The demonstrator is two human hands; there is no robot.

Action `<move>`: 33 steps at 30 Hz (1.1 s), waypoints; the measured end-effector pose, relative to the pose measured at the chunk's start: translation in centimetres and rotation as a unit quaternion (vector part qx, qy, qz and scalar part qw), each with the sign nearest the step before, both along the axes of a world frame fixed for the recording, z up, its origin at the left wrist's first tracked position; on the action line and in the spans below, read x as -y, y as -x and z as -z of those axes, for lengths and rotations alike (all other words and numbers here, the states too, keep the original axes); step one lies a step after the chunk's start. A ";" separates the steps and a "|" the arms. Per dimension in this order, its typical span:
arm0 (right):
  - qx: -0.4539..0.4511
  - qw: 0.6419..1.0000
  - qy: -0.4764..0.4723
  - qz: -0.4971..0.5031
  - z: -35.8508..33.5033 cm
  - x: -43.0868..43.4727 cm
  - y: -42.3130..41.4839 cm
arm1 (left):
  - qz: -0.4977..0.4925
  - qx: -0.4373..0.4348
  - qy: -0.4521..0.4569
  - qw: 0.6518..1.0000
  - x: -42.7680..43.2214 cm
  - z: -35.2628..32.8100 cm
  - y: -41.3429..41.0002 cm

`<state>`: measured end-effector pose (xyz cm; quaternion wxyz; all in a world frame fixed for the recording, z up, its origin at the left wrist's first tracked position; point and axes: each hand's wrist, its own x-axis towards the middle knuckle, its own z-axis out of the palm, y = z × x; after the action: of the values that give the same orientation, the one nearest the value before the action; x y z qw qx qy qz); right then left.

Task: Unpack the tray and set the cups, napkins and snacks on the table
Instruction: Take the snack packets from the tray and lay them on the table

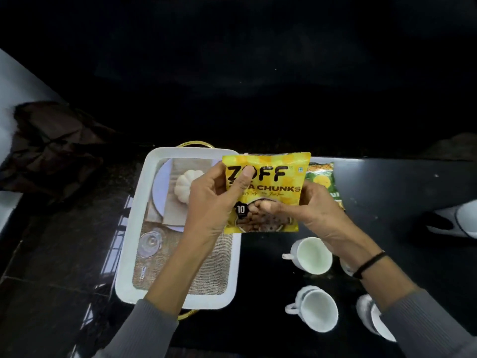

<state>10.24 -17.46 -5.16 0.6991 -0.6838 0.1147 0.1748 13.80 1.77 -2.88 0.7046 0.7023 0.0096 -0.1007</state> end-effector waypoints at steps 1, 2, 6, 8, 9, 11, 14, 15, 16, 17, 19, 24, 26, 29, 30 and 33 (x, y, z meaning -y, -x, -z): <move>-0.004 1.000 -0.008 0.018 -0.1 0.7 0.3 | -0.006 -0.002 -0.002 1.000 1.0 -0.1 0.0; -0.007 0.999 -0.018 0.033 -0.3 1.4 0.6 | -0.014 -0.007 -0.006 1.000 2.0 -0.1 0.1; -0.023 0.996 -0.029 0.077 -0.7 4.1 1.6 | -0.029 -0.032 -0.040 0.998 5.5 -0.5 -0.2; -0.034 0.994 -0.034 0.100 -0.7 5.4 2.0 | -0.020 -0.044 -0.034 0.998 7.2 -0.7 -0.4; -0.036 0.992 -0.043 0.109 -0.7 6.0 2.2 | -0.016 -0.053 -0.024 0.998 8.1 -0.9 -0.5; -0.029 0.988 -0.060 0.142 -0.7 7.3 2.4 | -0.005 -0.075 0.010 0.997 9.7 -1.0 -0.7; -0.023 0.978 -0.061 0.199 -0.5 8.6 2.4 | 0.049 -0.106 0.006 0.993 11.9 -0.7 -0.7; -0.026 0.977 -0.060 0.203 -0.4 8.8 2.5 | 0.074 -0.128 -0.007 0.989 12.4 -0.5 -0.6; -0.029 0.975 -0.061 0.211 -0.2 9.0 2.7 | 0.104 -0.153 -0.021 0.982 12.8 -0.1 -0.6; -0.032 0.972 -0.059 0.224 0.0 9.4 2.8 | 0.130 -0.180 -0.032 0.974 13.1 0.2 -0.5; -0.055 0.967 -0.058 0.240 0.3 10.1 3.1 | 0.146 -0.221 -0.051 0.963 13.5 1.0 -0.2; -0.163 0.964 -0.101 0.186 1.2 11.9 3.8 | 0.126 -0.319 0.024 0.939 14.3 2.1 -0.1; -0.173 0.960 -0.091 0.202 1.4 12.4 3.9 | 0.163 -0.337 0.052 0.926 14.5 2.2 -0.2; -0.197 0.956 -0.103 0.193 1.2 12.9 3.9 | 0.179 -0.346 0.036 0.920 15.0 2.5 0.1; -0.198 0.954 -0.107 0.198 1.3 13.1 3.7 | 0.159 -0.343 0.029 0.925 15.2 2.7 0.1; -0.189 0.959 -0.095 0.189 1.4 14.0 3.2 | 0.129 -0.341 0.011 0.931 16.2 3.2 -0.2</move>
<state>7.08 -31.47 -6.56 0.7465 -0.5346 0.3550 0.1759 13.97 -14.43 -6.13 0.6474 0.6133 0.1574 -0.4243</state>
